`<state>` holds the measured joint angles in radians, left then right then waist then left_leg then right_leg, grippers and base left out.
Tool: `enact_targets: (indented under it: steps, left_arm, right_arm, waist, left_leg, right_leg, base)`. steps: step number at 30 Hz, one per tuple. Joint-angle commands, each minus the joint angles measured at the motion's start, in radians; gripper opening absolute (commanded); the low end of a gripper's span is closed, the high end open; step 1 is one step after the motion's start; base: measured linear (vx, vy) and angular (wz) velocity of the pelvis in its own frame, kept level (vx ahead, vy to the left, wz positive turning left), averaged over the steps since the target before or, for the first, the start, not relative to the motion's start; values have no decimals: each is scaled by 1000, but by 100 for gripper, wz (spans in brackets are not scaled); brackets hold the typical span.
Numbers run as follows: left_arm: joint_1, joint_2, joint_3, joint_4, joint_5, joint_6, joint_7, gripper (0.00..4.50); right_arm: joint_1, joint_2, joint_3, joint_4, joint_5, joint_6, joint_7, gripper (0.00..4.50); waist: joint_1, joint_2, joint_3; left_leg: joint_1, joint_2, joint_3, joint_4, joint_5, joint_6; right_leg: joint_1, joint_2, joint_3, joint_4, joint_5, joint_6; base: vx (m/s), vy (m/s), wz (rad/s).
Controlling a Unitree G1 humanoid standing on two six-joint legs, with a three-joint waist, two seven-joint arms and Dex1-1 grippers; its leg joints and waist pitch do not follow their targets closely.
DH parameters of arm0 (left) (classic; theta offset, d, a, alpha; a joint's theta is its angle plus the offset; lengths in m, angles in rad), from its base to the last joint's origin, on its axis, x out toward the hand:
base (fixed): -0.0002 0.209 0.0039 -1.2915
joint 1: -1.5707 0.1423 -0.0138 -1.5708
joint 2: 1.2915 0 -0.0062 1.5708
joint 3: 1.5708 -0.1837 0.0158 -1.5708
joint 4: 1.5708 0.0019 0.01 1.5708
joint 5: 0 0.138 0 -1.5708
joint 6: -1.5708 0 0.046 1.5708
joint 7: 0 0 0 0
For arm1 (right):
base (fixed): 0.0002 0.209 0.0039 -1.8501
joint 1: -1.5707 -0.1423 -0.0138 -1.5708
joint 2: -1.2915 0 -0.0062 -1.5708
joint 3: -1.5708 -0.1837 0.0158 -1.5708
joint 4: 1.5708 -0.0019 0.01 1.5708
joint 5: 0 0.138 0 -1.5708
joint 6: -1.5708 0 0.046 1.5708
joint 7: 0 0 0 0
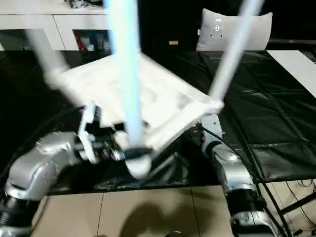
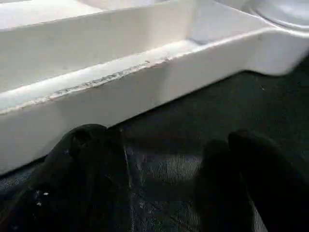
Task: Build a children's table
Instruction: Rotate table base
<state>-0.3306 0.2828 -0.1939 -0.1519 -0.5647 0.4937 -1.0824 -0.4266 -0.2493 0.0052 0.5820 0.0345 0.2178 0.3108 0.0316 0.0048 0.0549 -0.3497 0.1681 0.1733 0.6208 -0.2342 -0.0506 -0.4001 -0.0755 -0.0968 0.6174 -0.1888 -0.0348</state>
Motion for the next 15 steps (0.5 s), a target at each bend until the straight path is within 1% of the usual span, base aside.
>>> enact_targets:
  steps: [1, 2, 3, 5, 7, 8, 9, 10, 11, 12, 14, 15]
  left_arm:
    - [-30, -39, -55, -34, -1, -13, 4, 440]
    - [-36, -51, -66, -19, 22, -31, 12, 440]
    - [-42, -63, -71, -2, 42, -51, 21, 440]
    - [-58, -82, -78, 25, 63, -69, 45, 440]
    - [-74, -97, -79, 51, 82, -89, 69, 440]
    - [-95, -122, -78, 82, 97, -107, 92, 440]
    - [-95, -122, -78, 82, 97, -107, 92, 440]
    - [-95, -122, -78, 82, 97, -107, 92, 440]
    - [-101, -130, -78, 90, 101, -112, 96, 440]
    - [-103, -144, -84, 91, 94, -106, 92, 440]
    - [-103, -174, -106, 89, 86, -103, 86, 440]
    - [-103, -184, -116, 90, 84, -102, 82, 440]
  right_arm:
    - [-39, 39, 43, 24, -4, -31, 17, 450]
    - [-46, 47, 48, 33, -7, -38, 17, 450]
    - [-50, 53, 52, 37, -10, -41, 16, 450]
    - [-59, 66, 57, 52, -14, -51, 22, 450]
    - [-62, 73, 59, 62, -18, -59, 24, 450]
    - [-60, 84, 59, 73, -12, -71, 40, 450]
    - [-60, 84, 59, 73, -12, -71, 40, 450]
    - [-60, 84, 59, 73, -12, -71, 40, 450]
    - [-59, 89, 59, 78, -8, -75, 49, 450]
    - [-62, 97, 60, 92, -7, -89, 60, 450]
    - [-70, 117, 63, 119, -8, -107, 64, 450]
    - [-77, 124, 64, 133, -8, -118, 66, 450]
  waist:
    - [8, -4, -61]
    - [9, -5, -60]
    - [8, -3, -60]
    - [6, -3, -60]
    - [8, -1, -60]
    - [9, 2, -60]
    - [9, 2, -60]
    - [10, 0, -61]
    - [9, 2, -62]
    - [11, 13, -63]
    - [9, 11, -64]
    - [7, 16, -64]
  left_leg:
    - [-12, 58, -16, -74, -38, 58]
    - [-11, 57, -16, -74, -47, 56]
    - [-13, 57, -17, -75, -54, 53]
    - [-12, 57, -17, -75, -63, 46]
    - [-9, 57, -17, -75, -70, 41]
    - [-6, 57, -16, -75, -83, 36]
    - [-6, 57, -16, -75, -83, 36]
    - [-11, 59, -20, -78, -79, 33]
    - [-10, 59, -19, -77, -79, 32]
    - [-8, 60, -20, -76, -79, 31]
    - [-9, 60, -19, -76, -78, 31]
    - [-11, 60, -19, -76, -81, 32]
  right_leg:
    - [69, -83, 68, -67, -144, -246]
    - [69, -83, 68, -70, -160, -240]
    - [70, -83, 68, -72, -177, -228]
    - [70, -82, 67, -75, -198, -215]
    - [67, -80, 67, -78, -210, -205]
    - [64, -77, 67, -80, -223, -198]
    - [64, -77, 67, -80, -223, -198]
    - [69, -78, 66, -78, -217, -195]
    - [67, -78, 66, -78, -207, -197]
    - [66, -79, 66, -75, -196, -203]
    - [67, -77, 65, -75, -165, -218]
    - [68, -78, 65, -75, -151, -228]
  base:
    - [0, 0, 0]
    - [0, 0, 0]
    - [0, 0, 0]
    - [0, 0, 0]
    - [0, 0, 0]
    - [0, 0, 0]
    - [0, 0, 0]
    - [0, 0, 0]
    - [0, 0, 0]
    - [0, 0, 0]
    - [0, 0, 0]
    - [0, 0, 0]
